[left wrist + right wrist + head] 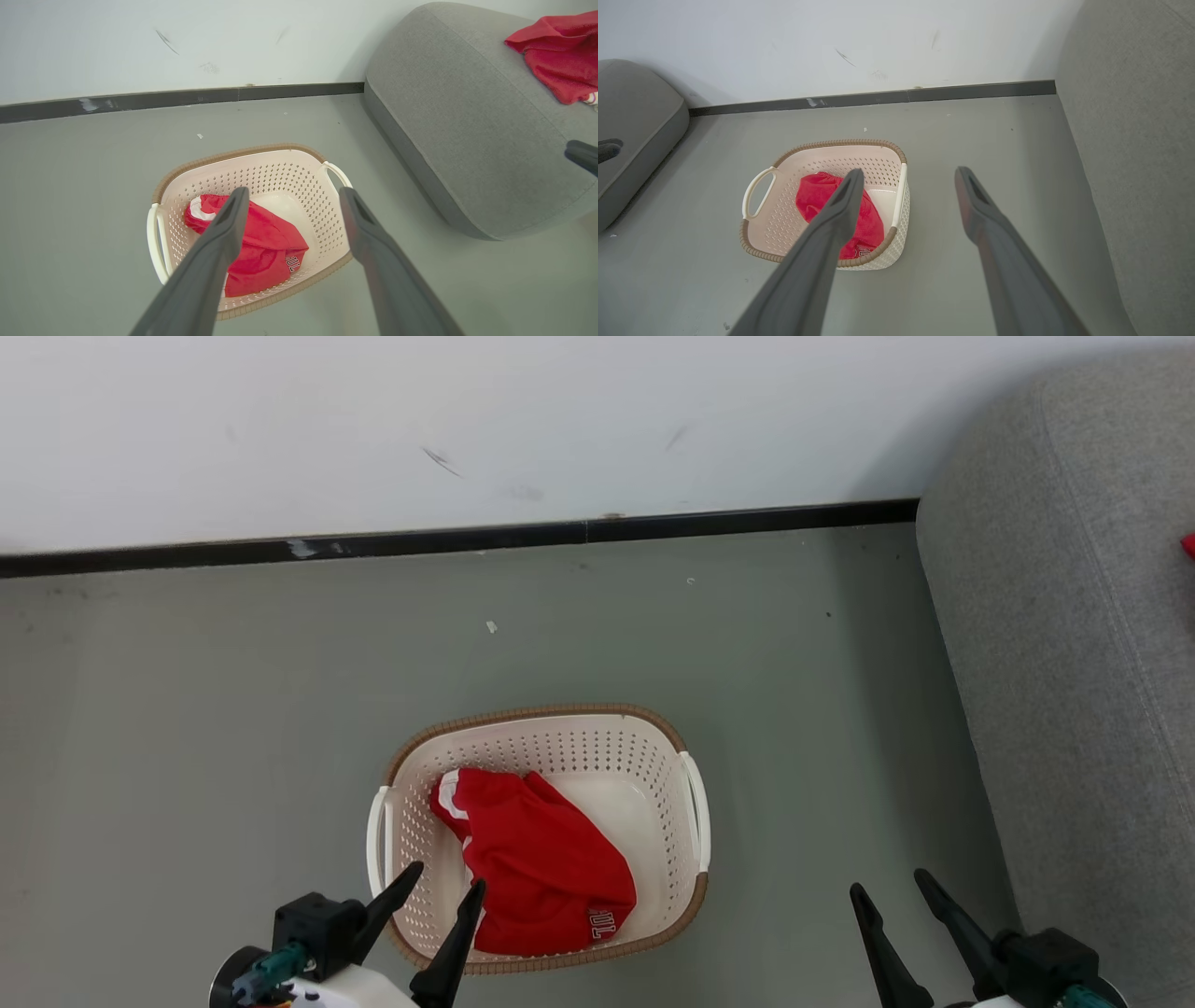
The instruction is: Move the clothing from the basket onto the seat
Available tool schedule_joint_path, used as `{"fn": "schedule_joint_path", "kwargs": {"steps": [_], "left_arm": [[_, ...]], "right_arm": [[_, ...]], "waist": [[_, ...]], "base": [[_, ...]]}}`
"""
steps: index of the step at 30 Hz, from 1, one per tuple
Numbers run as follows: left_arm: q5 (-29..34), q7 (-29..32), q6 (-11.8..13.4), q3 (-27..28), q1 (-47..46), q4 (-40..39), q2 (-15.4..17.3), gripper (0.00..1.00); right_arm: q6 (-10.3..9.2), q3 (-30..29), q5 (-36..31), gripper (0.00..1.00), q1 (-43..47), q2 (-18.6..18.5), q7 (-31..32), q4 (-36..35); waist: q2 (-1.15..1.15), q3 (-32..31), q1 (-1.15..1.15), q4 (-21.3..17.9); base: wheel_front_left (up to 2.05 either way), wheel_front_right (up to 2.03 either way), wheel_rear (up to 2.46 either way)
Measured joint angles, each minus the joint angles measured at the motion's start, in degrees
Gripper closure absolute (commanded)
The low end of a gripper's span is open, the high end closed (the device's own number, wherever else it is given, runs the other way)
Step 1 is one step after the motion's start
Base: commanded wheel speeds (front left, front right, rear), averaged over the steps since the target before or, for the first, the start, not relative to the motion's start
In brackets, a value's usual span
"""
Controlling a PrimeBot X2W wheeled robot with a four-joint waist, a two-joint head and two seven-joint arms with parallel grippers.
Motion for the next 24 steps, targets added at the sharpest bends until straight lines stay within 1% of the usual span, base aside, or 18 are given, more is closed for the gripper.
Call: {"fn": "schedule_joint_path", "kwargs": {"steps": [5, 18, 24], "left_arm": [[0.16, 2.81, 0.34, -0.38, -4.15, 1.44, -0.27, 0.0], [2.2, 8.81, 1.02, -1.59, -13.13, 7.47, -1.41, 0.0], [3.37, 12.46, 2.46, -2.24, -17.8, 10.55, -1.62, 0.0]], "right_arm": [[0.0, 0.22, 0.0, 0.0, -0.57, 0.12, 0.0, -1.3], [0.0, 0.71, 0.01, 0.0, -5.91, 0.14, 0.0, -3.44], [0.0, 1.34, 0.01, 0.0, -7.98, 0.15, 0.0, -3.83]], "waist": [[0.0, 3.3, 0.0, -0.68], [0.0, 12.27, 0.0, -2.75], [0.0, 16.3, 0.0, -3.8]], "base": [[0.0, 0.0, 0.0], [0.0, 0.0, 0.0], [0.0, 0.0, 0.0]]}}
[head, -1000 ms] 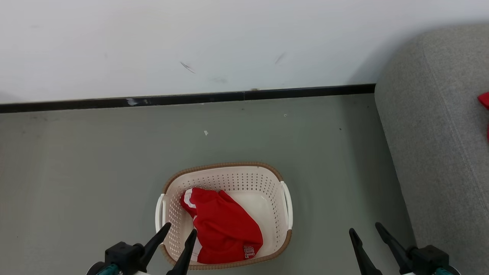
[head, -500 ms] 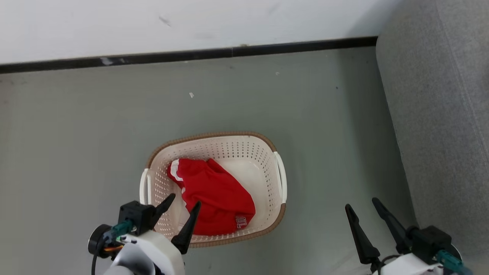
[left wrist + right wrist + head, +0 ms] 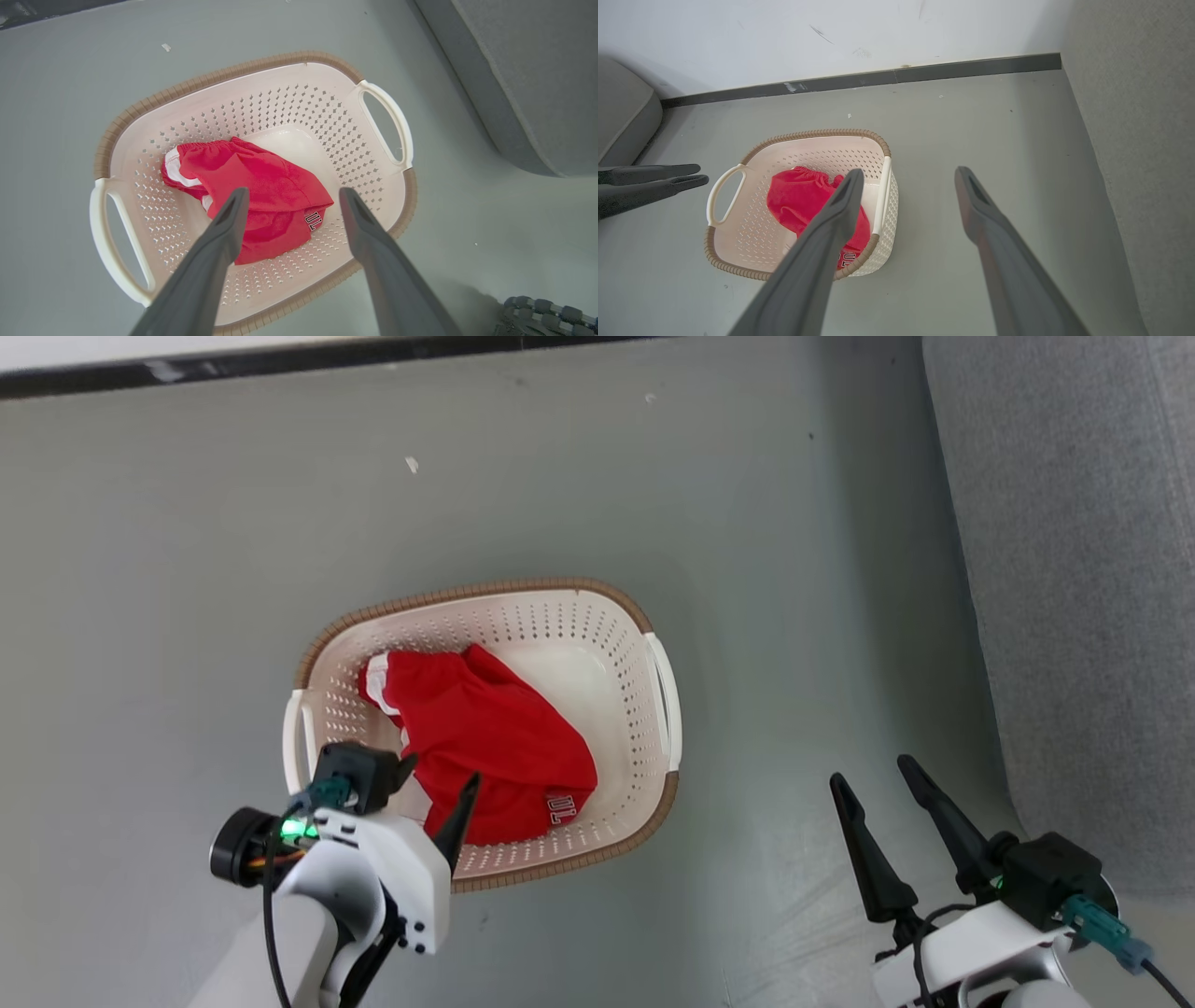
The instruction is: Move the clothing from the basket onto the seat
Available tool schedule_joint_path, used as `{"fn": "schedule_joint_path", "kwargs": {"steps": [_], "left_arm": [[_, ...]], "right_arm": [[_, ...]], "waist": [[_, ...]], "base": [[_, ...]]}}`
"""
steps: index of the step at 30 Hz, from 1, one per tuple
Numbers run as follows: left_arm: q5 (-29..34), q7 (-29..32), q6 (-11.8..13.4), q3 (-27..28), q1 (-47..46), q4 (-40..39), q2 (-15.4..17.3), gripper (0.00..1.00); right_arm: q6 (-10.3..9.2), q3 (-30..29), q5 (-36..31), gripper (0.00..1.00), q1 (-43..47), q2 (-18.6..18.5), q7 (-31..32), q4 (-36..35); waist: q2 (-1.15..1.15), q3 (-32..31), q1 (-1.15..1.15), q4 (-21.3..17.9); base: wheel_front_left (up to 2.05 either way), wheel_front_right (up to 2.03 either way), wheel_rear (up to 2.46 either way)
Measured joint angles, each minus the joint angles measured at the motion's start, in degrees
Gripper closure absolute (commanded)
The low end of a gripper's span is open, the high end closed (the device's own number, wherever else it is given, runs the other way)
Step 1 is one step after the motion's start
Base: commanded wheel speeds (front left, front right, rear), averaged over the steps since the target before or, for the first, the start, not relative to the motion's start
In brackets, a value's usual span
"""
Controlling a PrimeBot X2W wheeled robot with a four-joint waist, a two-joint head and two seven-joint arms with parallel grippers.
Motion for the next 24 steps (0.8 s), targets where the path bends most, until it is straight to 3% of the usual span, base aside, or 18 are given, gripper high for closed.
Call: {"fn": "schedule_joint_path", "kwargs": {"steps": [17, 24], "left_arm": [[2.36, 3.82, 4.05, 2.83, -10.25, 9.77, 0.77, 0.0], [2.46, 4.28, 4.16, 3.35, -13.16, 13.03, 0.76, 0.0]], "right_arm": [[0.0, 1.49, 0.81, 0.0, -6.63, -0.01, -0.01, -1.69], [0.0, 2.66, 0.8, 0.0, -8.71, -0.01, -0.01, -1.68]], "waist": [[0.0, 10.09, 0.0, -3.31], [0.0, 13.19, 0.0, -4.7]], "base": [[0.0, 0.0, 0.0], [0.0, 0.0, 0.0]]}}
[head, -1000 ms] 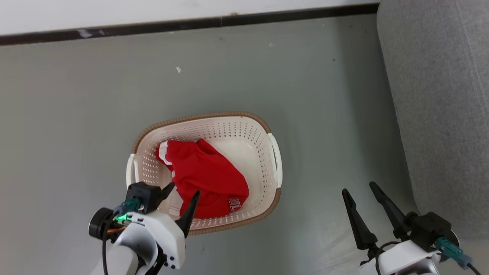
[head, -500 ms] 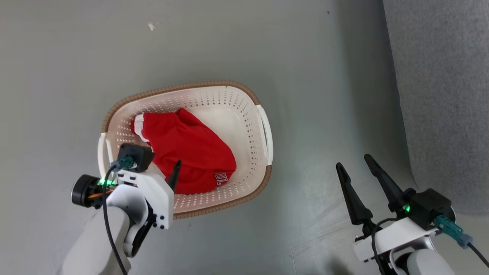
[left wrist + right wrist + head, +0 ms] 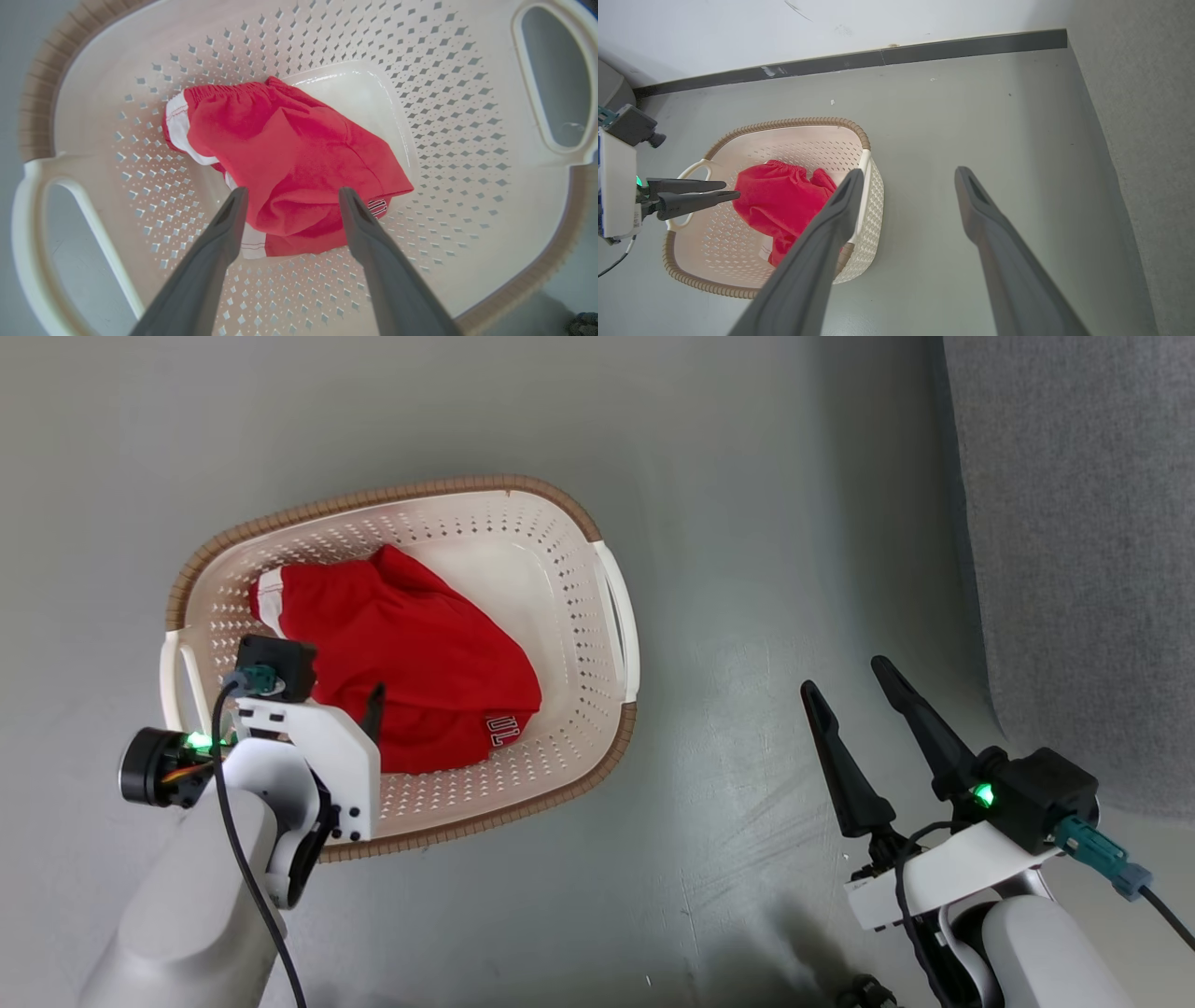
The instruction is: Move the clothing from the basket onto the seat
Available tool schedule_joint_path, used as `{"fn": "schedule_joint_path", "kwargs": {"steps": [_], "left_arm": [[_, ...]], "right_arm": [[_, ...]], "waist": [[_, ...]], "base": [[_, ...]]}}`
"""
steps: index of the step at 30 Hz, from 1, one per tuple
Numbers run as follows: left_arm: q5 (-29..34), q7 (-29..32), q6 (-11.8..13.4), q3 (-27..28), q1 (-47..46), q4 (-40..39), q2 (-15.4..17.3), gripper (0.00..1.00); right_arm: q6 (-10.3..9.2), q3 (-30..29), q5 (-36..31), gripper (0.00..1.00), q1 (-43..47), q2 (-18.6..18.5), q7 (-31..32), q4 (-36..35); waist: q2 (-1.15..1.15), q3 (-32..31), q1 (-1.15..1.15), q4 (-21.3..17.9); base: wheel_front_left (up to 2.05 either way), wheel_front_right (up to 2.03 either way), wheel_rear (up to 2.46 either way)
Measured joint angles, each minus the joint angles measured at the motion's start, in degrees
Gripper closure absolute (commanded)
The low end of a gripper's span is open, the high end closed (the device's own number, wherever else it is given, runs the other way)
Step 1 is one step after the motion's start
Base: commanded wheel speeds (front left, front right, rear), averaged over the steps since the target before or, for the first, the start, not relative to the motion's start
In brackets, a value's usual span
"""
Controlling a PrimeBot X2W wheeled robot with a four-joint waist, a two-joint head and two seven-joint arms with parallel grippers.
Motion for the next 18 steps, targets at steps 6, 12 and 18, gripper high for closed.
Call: {"fn": "schedule_joint_path", "kwargs": {"steps": [6, 12, 18], "left_arm": [[0.3, -0.07, 0.44, 0.89, -2.2, 2.92, 0.78, 0.0], [0.3, -1.23, 0.49, 1.51, -3.46, 5.25, 1.36, 0.0], [0.3, -2.53, 0.42, 1.52, -6.32, 6.86, 0.91, 0.0]], "right_arm": [[0.0, 0.09, 0.62, 0.0, -1.07, 0.0, 0.0, 0.0], [0.0, 0.19, 1.03, 0.0, -1.18, 0.0, 0.0, 0.18], [0.0, 0.03, 1.35, 0.0, -1.99, 0.0, 0.0, 0.14]], "waist": [[0.0, 2.08, 0.0, -1.05], [0.0, 3.62, 0.0, -2.03], [0.0, 5.19, 0.0, -2.81]], "base": [[0.0, 0.0, 0.0], [0.0, 0.0, 0.0], [0.0, 0.0, 0.0]]}}
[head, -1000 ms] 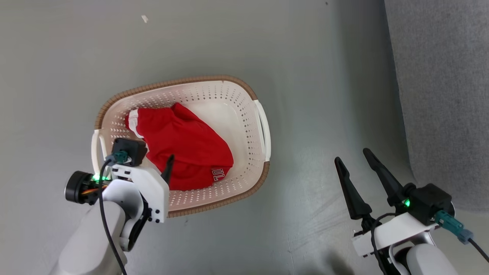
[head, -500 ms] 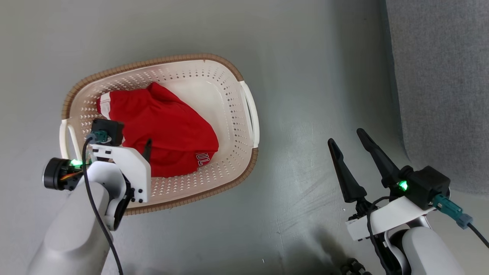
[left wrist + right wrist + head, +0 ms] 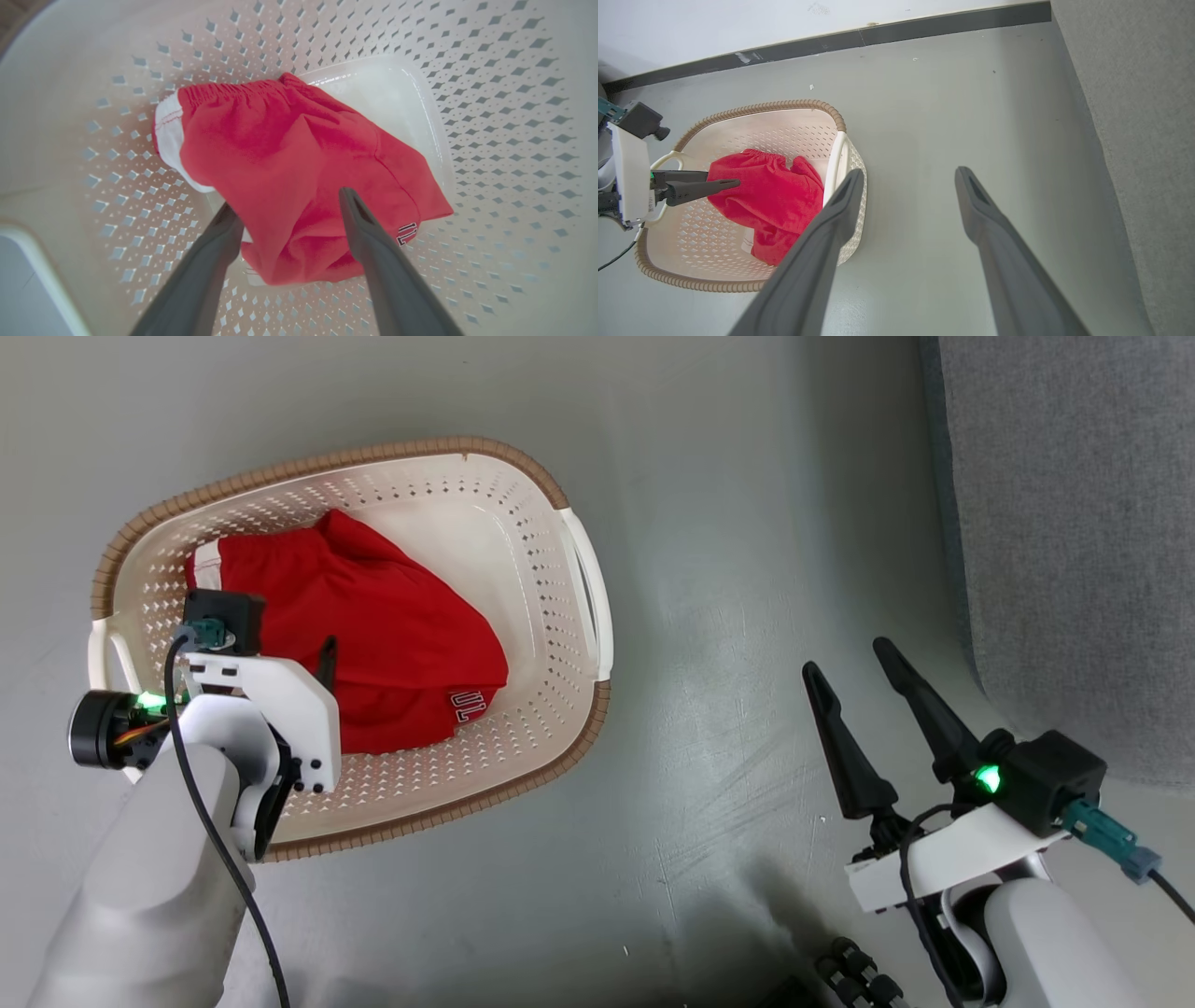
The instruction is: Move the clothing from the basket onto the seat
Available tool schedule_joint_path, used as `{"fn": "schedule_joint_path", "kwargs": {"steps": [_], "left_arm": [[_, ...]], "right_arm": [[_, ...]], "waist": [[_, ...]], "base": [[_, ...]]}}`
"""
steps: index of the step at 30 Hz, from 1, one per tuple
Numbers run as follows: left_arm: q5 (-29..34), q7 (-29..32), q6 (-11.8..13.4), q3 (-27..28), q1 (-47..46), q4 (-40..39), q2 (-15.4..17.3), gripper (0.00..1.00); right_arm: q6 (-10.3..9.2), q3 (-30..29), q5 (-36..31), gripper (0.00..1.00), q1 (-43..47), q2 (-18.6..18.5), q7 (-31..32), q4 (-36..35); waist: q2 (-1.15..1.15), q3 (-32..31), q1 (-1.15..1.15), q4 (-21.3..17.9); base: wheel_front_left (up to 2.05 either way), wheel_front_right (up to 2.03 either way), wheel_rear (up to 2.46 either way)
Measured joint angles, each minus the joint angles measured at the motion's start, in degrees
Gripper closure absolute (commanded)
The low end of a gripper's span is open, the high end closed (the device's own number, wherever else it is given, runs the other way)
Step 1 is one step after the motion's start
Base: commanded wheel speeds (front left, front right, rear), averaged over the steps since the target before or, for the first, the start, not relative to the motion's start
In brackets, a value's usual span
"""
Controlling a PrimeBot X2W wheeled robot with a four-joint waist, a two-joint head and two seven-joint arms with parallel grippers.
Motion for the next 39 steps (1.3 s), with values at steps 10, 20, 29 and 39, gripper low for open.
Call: {"fn": "schedule_joint_path", "kwargs": {"steps": [10, 20, 29, 39], "left_arm": [[-0.01, -1.07, -0.79, -0.35, -2.92, 2.52, -1.13, 1.0], [-0.87, -7.11, -3.01, 0.0, -3.63, 2.93, -2.91, 1.0], [-2.76, -13.26, -4.61, 1.4, -2.55, 2.16, -3.6, 1.0], [-3.43, -18.78, -7.43, -0.26, 0.99, -0.32, -5.01, 1.0]], "right_arm": [[0.0, -1.2, 0.0, 0.0, -1.38, 0.0, -0.01, -0.21], [0.0, -1.6, -0.1, 0.0, -5.87, -0.01, -0.15, -0.29], [0.0, -0.57, -1.65, 0.0, -7.8, -0.05, -0.16, 1.2], [0.0, 5.72, -4.61, 0.0, -11.19, -1.97, -0.16, 3.2]], "waist": [[0.0, 1.98, 0.0, -0.29], [0.0, 1.33, 0.0, 1.5], [0.0, -0.97, 0.0, 3.35], [0.0, -4.95, 0.0, 5.64]], "base": [[0.0, 0.0, 0.0], [0.0, 0.0, 0.0], [0.0, 0.0, 0.0], [0.0, 0.0, 0.0]]}}
